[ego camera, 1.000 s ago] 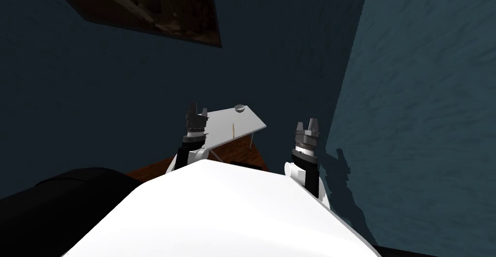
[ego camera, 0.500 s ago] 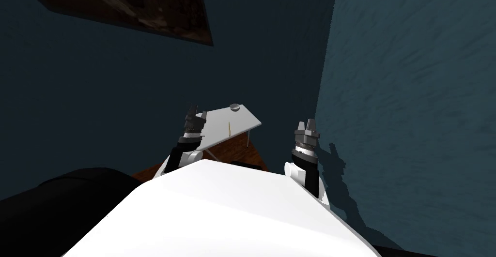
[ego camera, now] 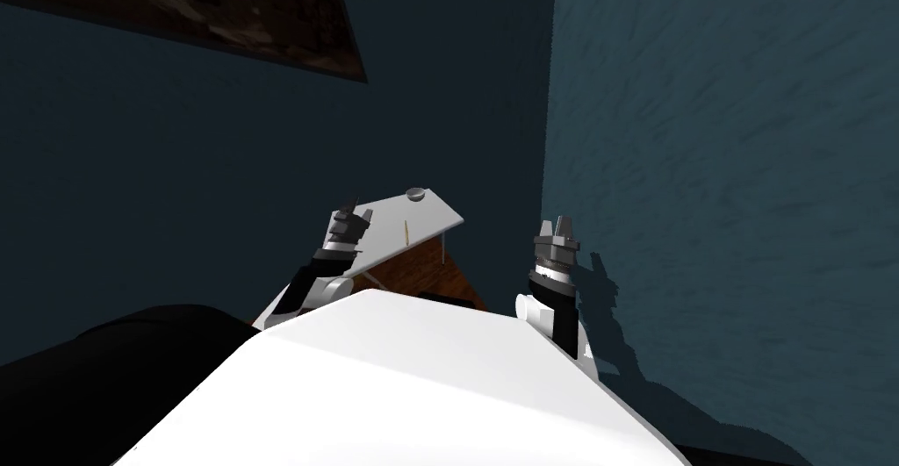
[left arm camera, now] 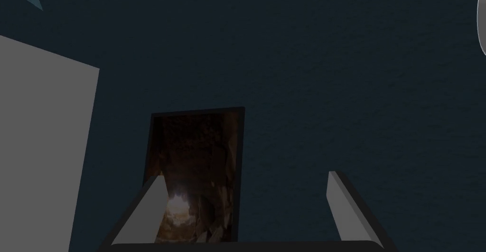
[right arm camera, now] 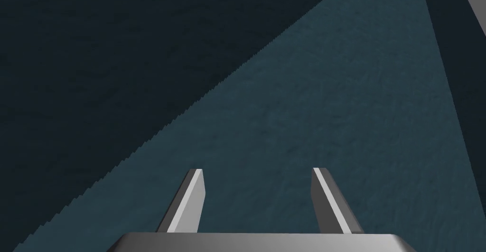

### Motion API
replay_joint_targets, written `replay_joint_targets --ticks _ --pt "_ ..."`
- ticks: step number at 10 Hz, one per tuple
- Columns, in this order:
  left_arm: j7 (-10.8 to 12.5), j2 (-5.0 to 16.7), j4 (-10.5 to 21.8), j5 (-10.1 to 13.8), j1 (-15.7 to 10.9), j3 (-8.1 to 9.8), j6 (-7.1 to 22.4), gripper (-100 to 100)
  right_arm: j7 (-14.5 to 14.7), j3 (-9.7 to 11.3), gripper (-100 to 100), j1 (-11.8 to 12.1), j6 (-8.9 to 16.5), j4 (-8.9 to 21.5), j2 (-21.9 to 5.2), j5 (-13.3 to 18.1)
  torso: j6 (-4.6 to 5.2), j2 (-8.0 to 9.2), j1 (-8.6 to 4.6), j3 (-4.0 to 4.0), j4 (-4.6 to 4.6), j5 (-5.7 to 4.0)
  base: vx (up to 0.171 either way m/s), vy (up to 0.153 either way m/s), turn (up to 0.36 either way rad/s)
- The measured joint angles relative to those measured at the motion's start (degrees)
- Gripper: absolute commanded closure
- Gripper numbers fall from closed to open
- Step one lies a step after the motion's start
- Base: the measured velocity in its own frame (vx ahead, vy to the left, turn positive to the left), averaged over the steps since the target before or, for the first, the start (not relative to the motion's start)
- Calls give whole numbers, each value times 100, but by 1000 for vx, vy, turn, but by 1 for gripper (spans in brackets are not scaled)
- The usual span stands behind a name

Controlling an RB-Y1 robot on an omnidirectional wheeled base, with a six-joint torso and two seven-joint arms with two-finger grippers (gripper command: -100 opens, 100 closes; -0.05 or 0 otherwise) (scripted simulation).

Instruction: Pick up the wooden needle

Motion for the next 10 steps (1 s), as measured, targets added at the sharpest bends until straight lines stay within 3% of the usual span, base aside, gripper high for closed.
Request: replay_joint_targets --ticks 3,10 --pt "-26 440 74 466 310 179 283 -100 0 0 0 0 0 0 0 0 -1 -2 -5 -1 0 -1 -30 -49 -169" --pt "-188 1410 402 1525 721 571 1124 -100 0 0 0 1 0 0 0 0 0 -10 2 -6 -2 0 -14 -33 -127"
